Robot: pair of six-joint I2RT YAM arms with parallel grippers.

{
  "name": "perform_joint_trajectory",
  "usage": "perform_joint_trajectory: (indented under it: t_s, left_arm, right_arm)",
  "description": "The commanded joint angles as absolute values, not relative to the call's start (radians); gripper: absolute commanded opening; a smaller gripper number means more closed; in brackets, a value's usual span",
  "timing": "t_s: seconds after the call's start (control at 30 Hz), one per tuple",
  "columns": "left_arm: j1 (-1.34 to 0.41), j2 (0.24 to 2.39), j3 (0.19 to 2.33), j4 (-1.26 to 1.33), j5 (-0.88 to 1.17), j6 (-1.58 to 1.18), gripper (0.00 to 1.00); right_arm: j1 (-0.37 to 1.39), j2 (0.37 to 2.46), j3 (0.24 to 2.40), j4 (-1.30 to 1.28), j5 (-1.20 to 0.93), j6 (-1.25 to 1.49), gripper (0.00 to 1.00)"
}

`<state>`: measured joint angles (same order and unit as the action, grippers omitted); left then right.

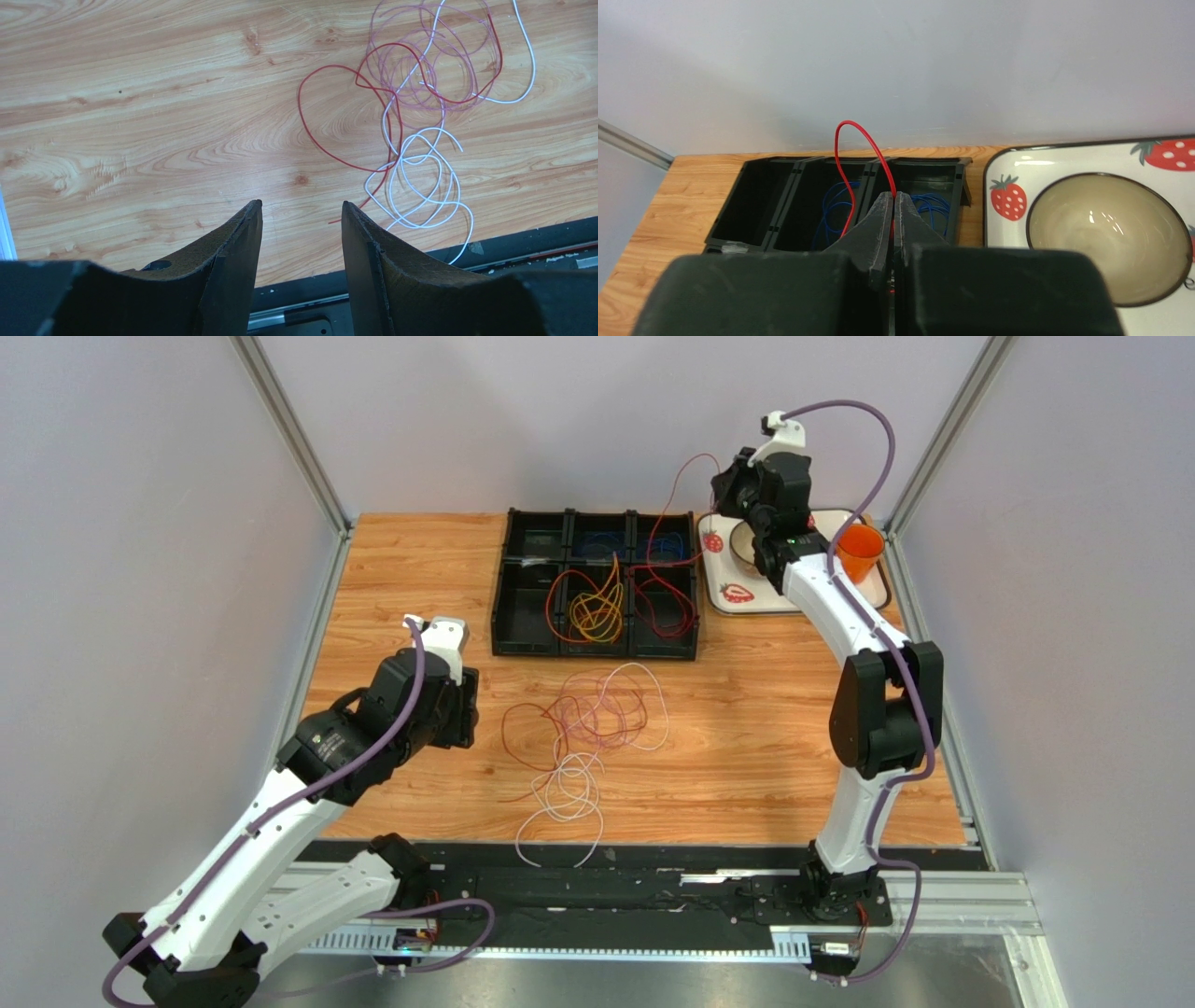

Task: Untangle the cables
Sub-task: Place the cable in the bin.

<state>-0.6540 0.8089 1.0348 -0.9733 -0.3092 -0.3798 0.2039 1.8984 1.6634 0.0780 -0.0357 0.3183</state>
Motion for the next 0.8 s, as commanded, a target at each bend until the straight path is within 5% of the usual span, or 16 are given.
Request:
perform_joint_trajectory:
  t_s: [0.0, 0.77]
  left_arm:
    - [-0.653, 0.81, 1.039, -0.977, -0.324, -0.39, 0.54]
    - [-0.653, 0.795, 1.037, -0.977, -0.324, -0.391, 0.54]
  right_arm:
    - [0.251, 1.882, 1.634, 0.074, 0.09, 0.27, 0.0]
    - [0.38, 1.749, 1.327, 0.089, 0.305, 0.235, 0.0]
